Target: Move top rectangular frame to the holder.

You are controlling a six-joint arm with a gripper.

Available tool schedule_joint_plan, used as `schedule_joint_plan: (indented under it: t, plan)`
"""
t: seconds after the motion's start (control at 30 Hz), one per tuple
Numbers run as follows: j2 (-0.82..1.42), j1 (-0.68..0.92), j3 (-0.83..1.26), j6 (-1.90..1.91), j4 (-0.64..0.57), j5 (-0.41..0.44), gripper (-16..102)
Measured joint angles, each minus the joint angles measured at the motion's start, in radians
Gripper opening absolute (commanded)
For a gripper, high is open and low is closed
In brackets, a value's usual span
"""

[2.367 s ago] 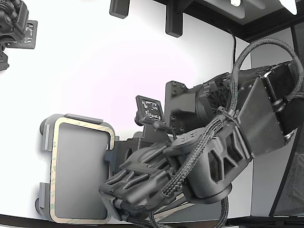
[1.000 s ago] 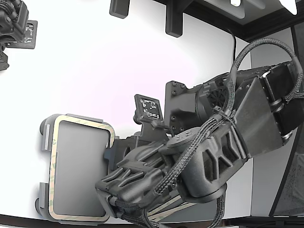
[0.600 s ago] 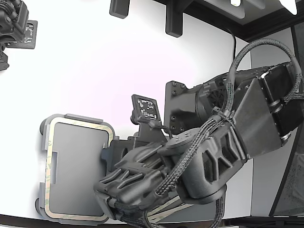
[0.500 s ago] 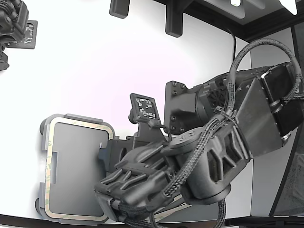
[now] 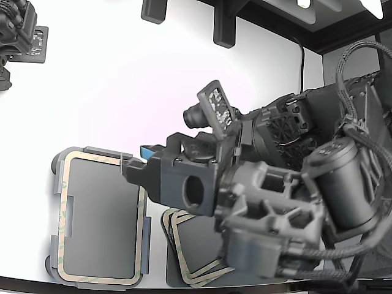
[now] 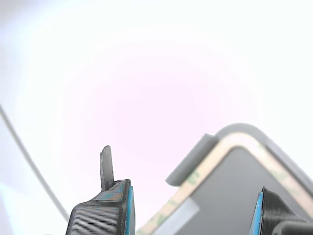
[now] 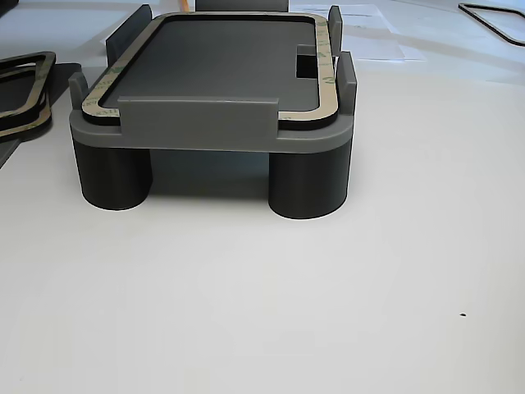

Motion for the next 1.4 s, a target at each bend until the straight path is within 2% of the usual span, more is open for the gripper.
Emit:
schedule_joint_plan:
  t: [0.17, 0.33, 0.57, 0.8, 0.97, 1.4]
  plan:
    - [0.264, -0.098, 0.245, -0.383, -0.143, -0.091, 100]
    - [0.552, -0.265, 0.522, -0.756, -0.272, -0.216, 100]
    - [0.862, -0.440, 0.787, -1.095, -0.255, -0.328, 100]
    - [1.123, -0.457, 1.046, -1.212, -0.336, -0.327, 100]
    - [1.256, -0.457, 1.206, -1.197, -0.305, -0.328, 100]
    - [1.259, -0.459, 1.229, -1.204, -0.318, -0.334, 100]
